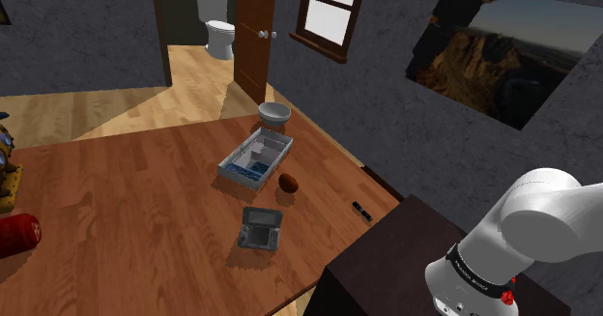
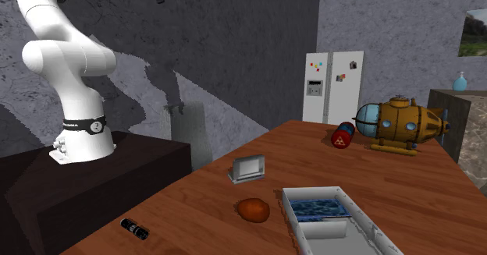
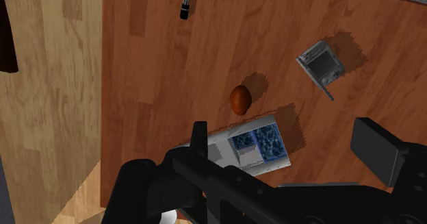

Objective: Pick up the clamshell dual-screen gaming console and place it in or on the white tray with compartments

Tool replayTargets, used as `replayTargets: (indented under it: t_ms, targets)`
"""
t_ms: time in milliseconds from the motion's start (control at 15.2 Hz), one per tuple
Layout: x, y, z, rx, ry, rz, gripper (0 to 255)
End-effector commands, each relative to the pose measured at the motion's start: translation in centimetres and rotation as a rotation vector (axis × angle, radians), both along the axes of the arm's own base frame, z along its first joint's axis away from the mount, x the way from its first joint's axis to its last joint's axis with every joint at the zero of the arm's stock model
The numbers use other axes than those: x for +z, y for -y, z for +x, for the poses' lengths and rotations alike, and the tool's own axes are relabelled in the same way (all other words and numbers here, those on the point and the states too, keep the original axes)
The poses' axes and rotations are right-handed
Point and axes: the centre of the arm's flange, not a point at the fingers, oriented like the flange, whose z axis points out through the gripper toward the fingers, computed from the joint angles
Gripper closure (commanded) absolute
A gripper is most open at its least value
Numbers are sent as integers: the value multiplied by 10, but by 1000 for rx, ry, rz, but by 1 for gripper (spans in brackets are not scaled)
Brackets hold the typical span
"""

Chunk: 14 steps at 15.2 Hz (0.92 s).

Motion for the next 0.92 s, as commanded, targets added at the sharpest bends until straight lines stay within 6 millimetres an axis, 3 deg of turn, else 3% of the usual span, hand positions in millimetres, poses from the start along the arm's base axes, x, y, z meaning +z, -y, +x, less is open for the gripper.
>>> replayTargets:
  t_ms: [0, 858]
  targets:
    - [0, 0, 0, 0, 0, 0, 0]
    - [-158, -52, 37, 82, 9, 16, 0]
